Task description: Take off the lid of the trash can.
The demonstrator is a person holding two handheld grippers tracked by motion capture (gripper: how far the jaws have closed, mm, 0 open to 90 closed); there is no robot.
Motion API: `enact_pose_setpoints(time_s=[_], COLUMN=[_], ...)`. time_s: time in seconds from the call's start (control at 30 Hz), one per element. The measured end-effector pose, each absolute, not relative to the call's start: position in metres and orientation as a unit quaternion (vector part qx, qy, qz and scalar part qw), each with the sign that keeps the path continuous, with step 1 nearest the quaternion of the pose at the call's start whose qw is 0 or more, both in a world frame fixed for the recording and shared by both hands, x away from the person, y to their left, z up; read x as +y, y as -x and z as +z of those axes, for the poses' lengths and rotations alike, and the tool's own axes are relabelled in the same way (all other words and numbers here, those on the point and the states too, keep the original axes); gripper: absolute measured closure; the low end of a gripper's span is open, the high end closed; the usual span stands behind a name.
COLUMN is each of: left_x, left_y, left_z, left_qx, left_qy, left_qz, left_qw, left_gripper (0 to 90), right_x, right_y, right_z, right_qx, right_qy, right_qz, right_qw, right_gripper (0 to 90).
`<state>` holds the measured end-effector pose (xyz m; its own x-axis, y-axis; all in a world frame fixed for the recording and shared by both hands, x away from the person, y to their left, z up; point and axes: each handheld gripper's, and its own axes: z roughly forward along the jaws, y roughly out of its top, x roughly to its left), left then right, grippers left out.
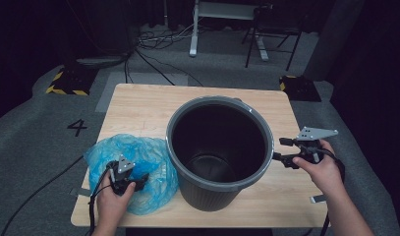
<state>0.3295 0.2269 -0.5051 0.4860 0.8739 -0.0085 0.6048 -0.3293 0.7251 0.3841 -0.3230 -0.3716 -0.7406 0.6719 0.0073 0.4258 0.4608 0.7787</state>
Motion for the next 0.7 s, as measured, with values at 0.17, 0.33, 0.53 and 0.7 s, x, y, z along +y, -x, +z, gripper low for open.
enact_pose_setpoints(time_s=[0.17,0.33,0.53,0.7], left_x=[0.227,0.226,0.226,0.226], left_y=[-0.33,-0.332,-0.332,-0.332], left_z=[-0.505,-0.505,-0.505,-0.505], left_qx=[0.467,0.467,0.467,0.467], left_qy=[-0.791,-0.791,-0.792,-0.792], left_qz=[0.196,0.196,0.196,0.196], left_qw=[0.342,0.343,0.343,0.342], left_gripper=[25.6,24.9,24.9,24.9], right_x=[-0.325,-0.329,-0.331,-0.329], right_y=[-0.385,-0.391,-0.396,-0.396], right_z=[-0.356,-0.338,-0.325,-0.308], right_qx=[0.843,0.849,0.851,0.847], right_qy=[-0.32,-0.313,-0.311,-0.304], right_qz=[0.404,0.398,0.392,0.402], right_qw=[0.154,0.153,0.16,0.167], right_gripper=[30.3,31.1,31.0,31.1])
